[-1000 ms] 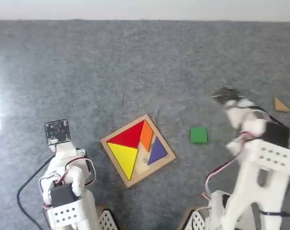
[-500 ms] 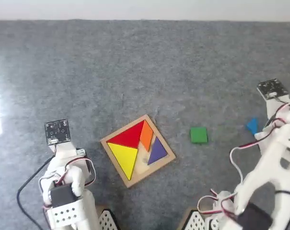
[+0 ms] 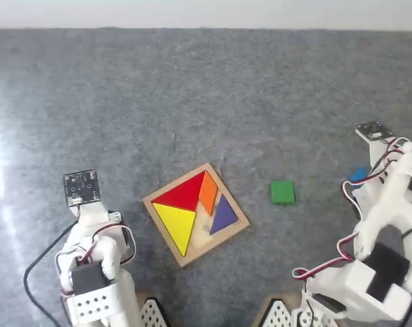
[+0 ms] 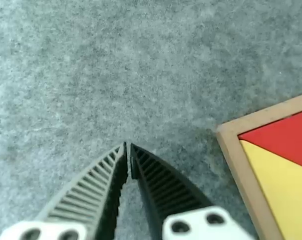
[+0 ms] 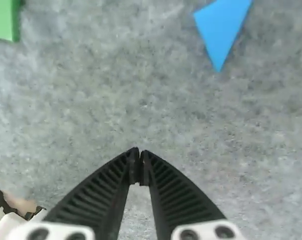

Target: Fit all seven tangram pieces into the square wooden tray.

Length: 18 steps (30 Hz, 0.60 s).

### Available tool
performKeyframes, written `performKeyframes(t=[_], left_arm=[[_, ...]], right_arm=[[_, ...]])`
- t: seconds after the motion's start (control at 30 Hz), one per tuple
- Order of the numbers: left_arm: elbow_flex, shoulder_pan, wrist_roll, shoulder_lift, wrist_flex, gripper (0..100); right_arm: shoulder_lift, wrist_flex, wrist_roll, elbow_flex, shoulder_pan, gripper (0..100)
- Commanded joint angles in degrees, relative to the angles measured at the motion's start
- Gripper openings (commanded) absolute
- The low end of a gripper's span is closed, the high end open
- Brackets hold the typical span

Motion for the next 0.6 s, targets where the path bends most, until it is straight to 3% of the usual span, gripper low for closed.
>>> performKeyframes(t=[0.0, 0.57], left_arm=[[-0.4, -0.2, -0.3, -1.0, 0.4, 1], [-0.4, -0.2, -0.3, -1.0, 0.4, 1]], right_arm=[[-0.3, 0.4, 0.9, -2.9, 0.1, 2.3], [2.1, -2.7, -1.5, -8.2, -2.7, 2.4]])
